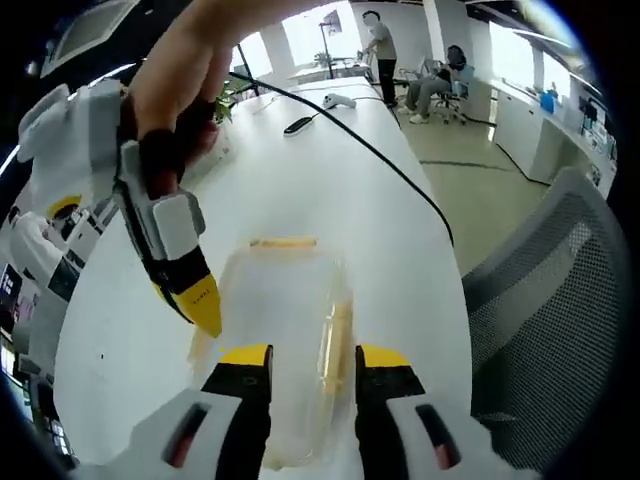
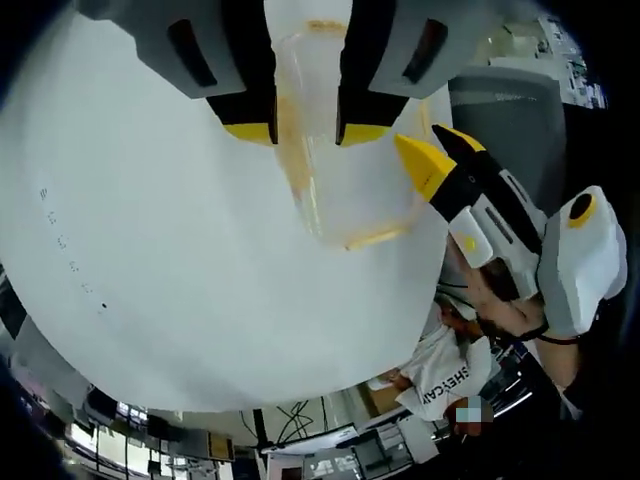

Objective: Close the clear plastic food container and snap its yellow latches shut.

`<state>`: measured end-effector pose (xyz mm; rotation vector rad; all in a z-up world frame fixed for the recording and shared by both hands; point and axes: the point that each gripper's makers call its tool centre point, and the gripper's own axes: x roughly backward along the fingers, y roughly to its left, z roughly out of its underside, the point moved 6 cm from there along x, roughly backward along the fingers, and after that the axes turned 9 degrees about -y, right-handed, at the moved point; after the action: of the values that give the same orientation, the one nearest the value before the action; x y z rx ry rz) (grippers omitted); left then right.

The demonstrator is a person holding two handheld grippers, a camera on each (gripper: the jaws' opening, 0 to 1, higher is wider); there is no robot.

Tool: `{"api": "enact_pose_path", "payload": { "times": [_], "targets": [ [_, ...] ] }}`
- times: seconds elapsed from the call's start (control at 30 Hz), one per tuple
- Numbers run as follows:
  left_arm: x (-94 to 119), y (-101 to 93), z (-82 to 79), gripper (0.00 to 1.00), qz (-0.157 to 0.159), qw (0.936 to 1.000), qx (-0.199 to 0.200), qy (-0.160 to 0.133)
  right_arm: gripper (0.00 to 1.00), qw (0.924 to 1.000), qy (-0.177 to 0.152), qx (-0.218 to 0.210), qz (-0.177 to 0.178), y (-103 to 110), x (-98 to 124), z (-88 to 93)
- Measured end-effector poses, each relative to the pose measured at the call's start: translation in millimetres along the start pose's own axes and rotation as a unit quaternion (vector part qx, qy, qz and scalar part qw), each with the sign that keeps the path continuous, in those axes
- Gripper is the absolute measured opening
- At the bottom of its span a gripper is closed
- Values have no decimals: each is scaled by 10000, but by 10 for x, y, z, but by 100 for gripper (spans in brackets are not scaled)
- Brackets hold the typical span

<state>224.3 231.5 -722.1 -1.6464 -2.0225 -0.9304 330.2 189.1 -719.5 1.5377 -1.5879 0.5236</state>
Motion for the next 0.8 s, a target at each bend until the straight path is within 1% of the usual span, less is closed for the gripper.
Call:
{"api": "enact_pose_path", "payload": {
  "times": [0.07,0.13,0.17,0.2,0.23,0.33,0.43,0.53,0.63,0.8],
  "targets": [
    [-27,-5,-8,27,13,9999,-98,41,19,10000,29,6,-45,-30,-20,-8],
    [-62,-10,-4,26,26,9995,-290,147,19,9999,54,-22,-85,-28,-28,-29],
    [-83,6,-10,25,-47,9988,-469,119,20,9999,97,-41,-117,-20,-31,-34],
    [-85,1,1,25,-72,9986,-507,155,20,9998,125,-41,-140,-18,-32,-37],
    [-94,-14,0,26,-55,9983,-558,132,20,9997,159,-50,-159,-10,-34,-40],
    [-96,-7,1,25,-94,9982,-563,157,20,9994,251,-61,-209,3,-41,-50],
    [-100,-10,4,25,-115,9979,-608,174,20,9985,466,28,-270,21,-56,-69],
    [-105,-7,7,25,-147,9978,-606,209,20,9965,786,63,-276,28,-75,-105],
    [-105,-3,0,25,-143,9979,-569,287,19,9950,948,66,-321,31,-100,-127],
    [-122,-5,-2,24,-167,9968,-691,369,17,9909,1247,185,-477,-3,-111,-152]
  ]
}}
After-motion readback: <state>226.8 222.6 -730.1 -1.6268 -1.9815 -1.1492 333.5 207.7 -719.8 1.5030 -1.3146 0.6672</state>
